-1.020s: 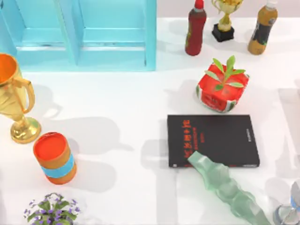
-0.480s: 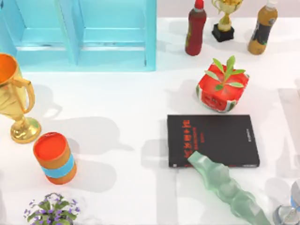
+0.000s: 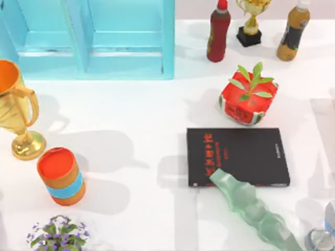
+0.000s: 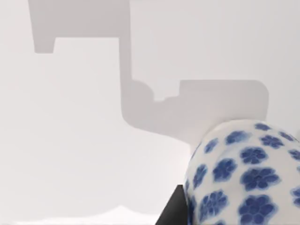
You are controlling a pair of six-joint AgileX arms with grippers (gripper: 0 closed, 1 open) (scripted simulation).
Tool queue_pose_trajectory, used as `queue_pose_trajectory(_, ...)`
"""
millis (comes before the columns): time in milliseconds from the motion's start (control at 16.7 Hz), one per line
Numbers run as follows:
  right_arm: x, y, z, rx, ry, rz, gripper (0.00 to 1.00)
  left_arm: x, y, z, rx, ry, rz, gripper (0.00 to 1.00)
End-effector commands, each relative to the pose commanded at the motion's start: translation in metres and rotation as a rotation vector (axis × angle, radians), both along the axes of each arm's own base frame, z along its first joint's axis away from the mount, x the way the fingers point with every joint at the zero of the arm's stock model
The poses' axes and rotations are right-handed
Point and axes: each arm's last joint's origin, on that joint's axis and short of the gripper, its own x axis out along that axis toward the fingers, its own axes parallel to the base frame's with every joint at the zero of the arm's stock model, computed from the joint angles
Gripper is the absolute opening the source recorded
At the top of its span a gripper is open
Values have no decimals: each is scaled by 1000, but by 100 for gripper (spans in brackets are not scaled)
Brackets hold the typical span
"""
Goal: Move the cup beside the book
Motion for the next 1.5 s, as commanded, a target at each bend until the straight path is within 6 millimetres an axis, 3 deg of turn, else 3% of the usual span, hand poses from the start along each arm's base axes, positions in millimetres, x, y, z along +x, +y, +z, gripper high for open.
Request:
queue_pose_trajectory(360, 0, 0, 0, 0, 0, 0, 100, 0, 0, 4, 0, -1, -1, 0)
queue_pose_trajectory(780, 0, 0, 0, 0, 0, 0, 100, 0, 0, 50, 0, -1, -3, 0)
queue_pose_trajectory(1080, 0, 0, 0, 0, 0, 0, 100, 2, 0, 50, 0, -1, -1, 0)
queue_pose_trajectory(1260, 0, 0, 0, 0, 0, 0, 100, 22, 1, 62, 28, -28, 30, 0)
queue_pose_trajectory(1500, 0, 0, 0, 0, 0, 0, 100, 74, -8, 101, 87, -126, 134, 0)
